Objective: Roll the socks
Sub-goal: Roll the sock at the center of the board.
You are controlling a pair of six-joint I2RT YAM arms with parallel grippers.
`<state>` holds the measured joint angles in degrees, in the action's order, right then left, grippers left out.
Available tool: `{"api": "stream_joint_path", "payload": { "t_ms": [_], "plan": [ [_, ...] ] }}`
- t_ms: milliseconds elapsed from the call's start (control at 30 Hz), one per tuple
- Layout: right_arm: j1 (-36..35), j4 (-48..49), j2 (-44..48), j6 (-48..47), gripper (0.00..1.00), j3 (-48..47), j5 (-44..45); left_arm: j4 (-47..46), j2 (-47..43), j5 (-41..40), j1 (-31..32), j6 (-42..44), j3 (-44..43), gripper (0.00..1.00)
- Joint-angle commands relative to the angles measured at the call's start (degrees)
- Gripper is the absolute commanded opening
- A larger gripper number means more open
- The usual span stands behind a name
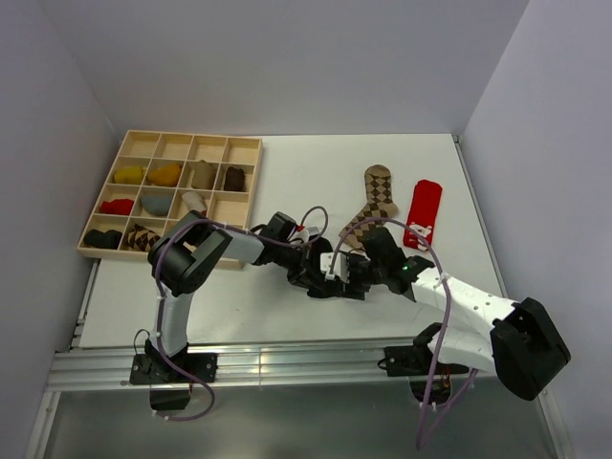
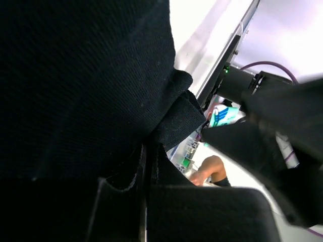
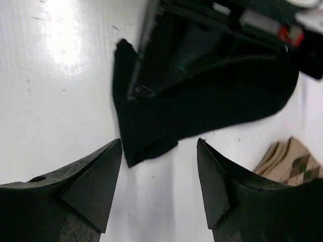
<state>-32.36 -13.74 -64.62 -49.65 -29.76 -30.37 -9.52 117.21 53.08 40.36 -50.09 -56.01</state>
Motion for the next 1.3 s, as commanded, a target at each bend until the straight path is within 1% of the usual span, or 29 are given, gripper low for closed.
{"api": "stream_joint_path", "payload": {
  "t_ms": [0,33,233,267,300,367,400,433,500,633,700,767,833,900,933,967,1000,1033,1067,1167,1267],
  "plan": [
    [-3.14,4.42,2.83,-2.91,0.69,1.02,1.46,7.93,1.71,-1.49,-0.19,-0.36,-2.17,0.0],
    [-3.84,4.07,2.92,-3.08,0.7,1.28,1.45,8.28,2.23,-1.57,-0.37,-0.89,-2.87,0.0],
    [-8.42,4.59,1.96,-4.93,0.71,2.69,2.77,11.28,3.82,-1.4,-0.63,-0.8,-5.6,0.0],
    [-8.68,4.6,1.43,-5.72,0.7,2.77,2.95,11.28,3.73,-1.31,-0.72,-0.98,-5.78,0.0],
    [-8.86,4.68,1.08,-5.9,0.66,3.12,3.04,11.45,3.9,-1.14,-0.72,-0.98,-6.21,0.0],
    [-9.04,5.38,-0.24,-6.33,0.62,3.3,3.47,12.59,4.17,-0.96,-0.81,-0.54,-6.83,0.0],
    [-9.21,5.65,-0.68,-6.43,0.55,3.39,4.08,13.03,4.26,-0.79,-0.9,-0.02,-7.27,0.0],
    [-9.3,6.35,-1.29,-6.43,0.52,3.39,4.53,13.3,4.34,-0.52,-0.98,0.16,-7.45,0.01],
    [-9.3,7.05,-3.14,-6.78,0.5,3.39,5.32,13.39,4.34,0.0,-1.16,0.6,-7.62,0.02],
    [-9.48,7.58,-4.81,-6.87,0.49,2.86,5.94,13.56,4.17,0.62,-1.16,1.22,-7.45,0.04],
    [-9.39,7.15,-5.34,-7.22,0.49,2.34,6.2,12.26,3.65,1.06,-1.25,0.87,-6.84,0.07],
    [-9.56,5.39,-6.48,-7.13,0.46,1.46,6.46,11.8,3.29,1.24,-1.34,0.52,-6.57,0.11],
    [-9.48,4.07,-7.62,-6.78,0.35,0.06,6.46,11.8,2.85,1.41,-1.51,1.04,-6.66,0.16],
    [-9.56,3.02,-8.33,-6.69,0.3,-1.0,6.38,11.11,2.5,1.5,-1.51,0.96,-6.31,0.2],
    [-9.48,1.27,-9.11,-6.6,0.27,-1.61,6.2,10.58,2.15,1.24,-1.6,0.78,-6.05,0.26],
    [-9.48,0.39,-9.47,-6.08,0.24,-2.14,6.11,10.05,1.02,0.89,-1.6,0.17,-5.52,0.3],
    [-9.48,-0.93,-9.91,-6.07,0.22,-3.54,5.5,10.05,0.31,-0.42,-1.69,-0.1,-4.56,0.34],
    [-9.48,-3.99,-10.87,-5.9,0.21,-4.42,4.71,7.61,-0.57,-1.56,-1.77,-0.27,-3.85,0.42],
    [-9.3,-5.84,-11.23,-5.64,0.2,-5.3,3.84,6.11,-1.8,-2.71,-1.95,-0.97,-2.89,0.46],
    [-7.55,-13.66,-13.33,-5.81,0.19,-9.26,-0.29,0.48,-7.85,-7.01,-2.56,-3.43,1.07,0.52],
    [-5.09,-21.14,-16.41,-7.12,0.19,-13.99,-4.34,-4.36,-11.9,-12.02,-2.92,-4.23,5.72,0.52]
  ]
}}
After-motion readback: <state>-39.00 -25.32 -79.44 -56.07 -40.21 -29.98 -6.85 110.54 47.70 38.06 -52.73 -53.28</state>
